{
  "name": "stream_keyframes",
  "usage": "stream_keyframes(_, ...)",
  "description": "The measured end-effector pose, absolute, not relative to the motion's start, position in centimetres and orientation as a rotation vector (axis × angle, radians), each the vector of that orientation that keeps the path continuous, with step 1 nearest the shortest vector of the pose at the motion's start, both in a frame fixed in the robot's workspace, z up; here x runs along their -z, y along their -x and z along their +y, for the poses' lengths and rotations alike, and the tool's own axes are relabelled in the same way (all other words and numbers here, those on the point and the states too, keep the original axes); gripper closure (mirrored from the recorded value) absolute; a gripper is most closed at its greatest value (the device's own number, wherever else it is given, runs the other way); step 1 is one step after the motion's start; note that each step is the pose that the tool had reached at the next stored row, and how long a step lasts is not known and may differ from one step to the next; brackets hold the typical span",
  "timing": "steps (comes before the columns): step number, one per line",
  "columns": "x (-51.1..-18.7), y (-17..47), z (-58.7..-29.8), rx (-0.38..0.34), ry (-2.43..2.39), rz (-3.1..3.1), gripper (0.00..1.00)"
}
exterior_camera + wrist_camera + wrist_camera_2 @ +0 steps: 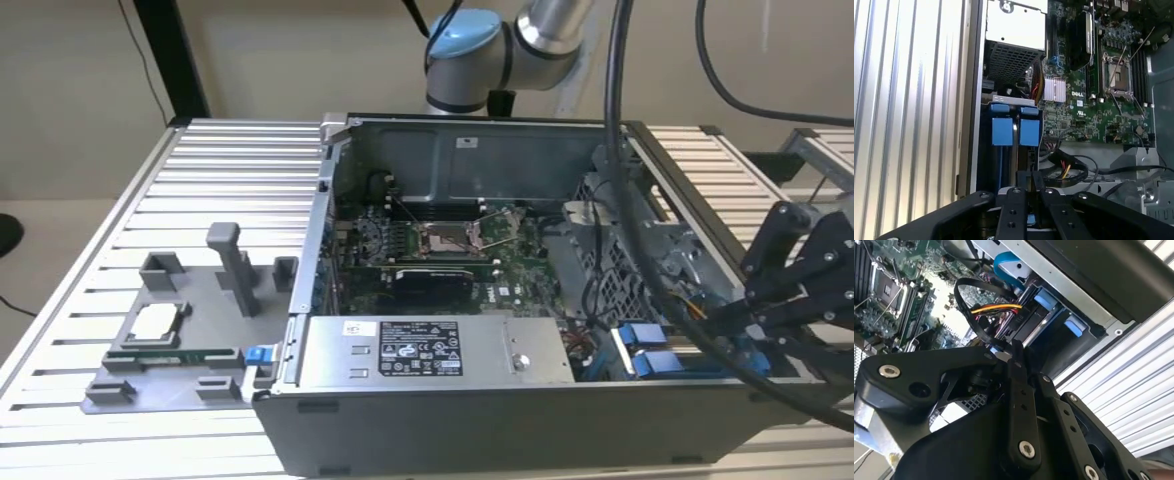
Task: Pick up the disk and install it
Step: 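Insert the second disk wire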
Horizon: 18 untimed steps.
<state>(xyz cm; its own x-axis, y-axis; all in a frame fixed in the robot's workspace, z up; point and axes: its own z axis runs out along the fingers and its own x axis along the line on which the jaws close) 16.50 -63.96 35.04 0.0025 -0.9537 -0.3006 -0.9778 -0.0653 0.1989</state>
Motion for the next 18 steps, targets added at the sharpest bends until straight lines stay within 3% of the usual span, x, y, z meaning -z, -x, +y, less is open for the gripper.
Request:
stream_keyframes(11,-34.8,-14.1,-62.9,-0.429,2.153,2.045,1.0)
stream_keyframes(18,-34.7,-13.6,-62.3,-0.253,2.177,2.047,1.0)
